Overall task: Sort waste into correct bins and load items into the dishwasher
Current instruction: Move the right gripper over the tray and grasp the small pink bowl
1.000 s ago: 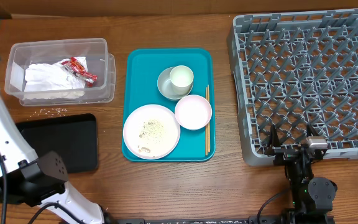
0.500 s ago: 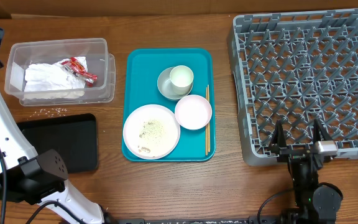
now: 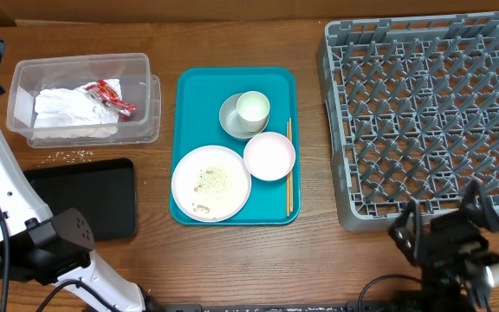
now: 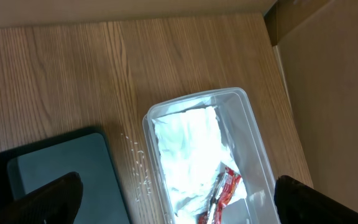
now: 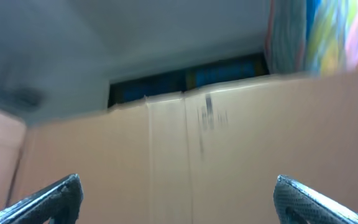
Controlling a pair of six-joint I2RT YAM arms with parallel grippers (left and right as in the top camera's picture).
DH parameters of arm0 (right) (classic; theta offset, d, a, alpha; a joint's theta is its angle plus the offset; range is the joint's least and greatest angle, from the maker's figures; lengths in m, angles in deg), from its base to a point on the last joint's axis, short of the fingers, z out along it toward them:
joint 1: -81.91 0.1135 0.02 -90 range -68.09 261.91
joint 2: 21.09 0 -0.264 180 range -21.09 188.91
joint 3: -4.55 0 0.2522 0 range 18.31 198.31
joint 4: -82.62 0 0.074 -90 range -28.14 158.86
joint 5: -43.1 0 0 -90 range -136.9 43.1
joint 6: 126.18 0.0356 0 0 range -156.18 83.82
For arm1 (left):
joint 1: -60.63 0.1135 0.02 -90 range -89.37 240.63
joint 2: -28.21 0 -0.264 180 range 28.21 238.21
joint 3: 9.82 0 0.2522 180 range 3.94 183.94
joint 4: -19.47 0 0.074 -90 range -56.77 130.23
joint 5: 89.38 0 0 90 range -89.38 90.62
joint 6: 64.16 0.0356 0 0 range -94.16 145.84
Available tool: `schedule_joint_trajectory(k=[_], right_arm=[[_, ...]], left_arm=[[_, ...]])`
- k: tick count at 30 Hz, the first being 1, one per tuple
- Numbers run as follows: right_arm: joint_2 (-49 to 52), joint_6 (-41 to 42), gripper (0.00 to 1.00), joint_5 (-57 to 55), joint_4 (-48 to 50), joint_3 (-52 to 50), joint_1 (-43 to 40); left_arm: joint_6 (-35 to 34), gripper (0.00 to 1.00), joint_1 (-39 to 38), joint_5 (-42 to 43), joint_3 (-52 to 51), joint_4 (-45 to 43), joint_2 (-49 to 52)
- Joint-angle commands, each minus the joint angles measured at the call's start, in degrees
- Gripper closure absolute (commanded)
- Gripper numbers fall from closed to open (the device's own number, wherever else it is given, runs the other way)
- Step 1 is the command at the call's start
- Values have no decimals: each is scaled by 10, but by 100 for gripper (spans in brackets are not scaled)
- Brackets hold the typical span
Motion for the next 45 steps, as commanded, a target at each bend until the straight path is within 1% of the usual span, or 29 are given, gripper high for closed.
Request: schedule_joint_trajectory(k=[1,4,7,10,14,17,20,21,23,26,28,31,32,33,36,38,42,45], right_arm=[[-2,15,0,-24,2,23,-2],[12,15,0,-22,-31,65,-2],[53,12,0,-22,-85,130,-2],[131,11,0,-16,-155,219,-2],[274,-57,0,78,-267,378,-2],[407,-68,0,136,-419,541,-2],[535,-68,0,171,-580,702,1],[591,-68,1,176,-653,773,9],[673,-68,0,176,-763,875,32],[792,-67,0,189,-915,1007,80],[855,-62,0,236,-973,1056,105],[915,-44,0,351,-1001,1064,129],[935,-45,0,381,-999,1061,138],[955,-53,0,388,-998,1060,147],[1014,-31,1,336,-1000,1060,180],[1046,25,0,233,-1020,1060,208],[1093,86,0,-20,-1064,1060,279],[1119,149,1,-132,-1082,1060,330]], left_arm=[[5,0,-2,-7,0,1,5],[5,0,-2,-8,0,1,5],[5,0,-2,-8,0,1,5],[5,0,-2,-7,0,1,5],[5,0,-2,-7,0,1,5],[5,0,-2,-7,0,1,5],[5,0,-2,-7,0,1,5],[5,0,-2,-8,0,1,5],[5,0,-2,-7,0,1,5],[5,0,-2,-7,0,1,5],[5,0,-2,-8,0,1,5],[5,0,-2,-7,0,1,5],[5,0,-2,-7,0,1,5],[5,0,-2,-7,0,1,5],[5,0,-2,-7,0,1,5],[5,0,-2,-7,0,1,5],[5,0,-2,-7,0,1,5],[5,0,-2,-7,0,1,5]])
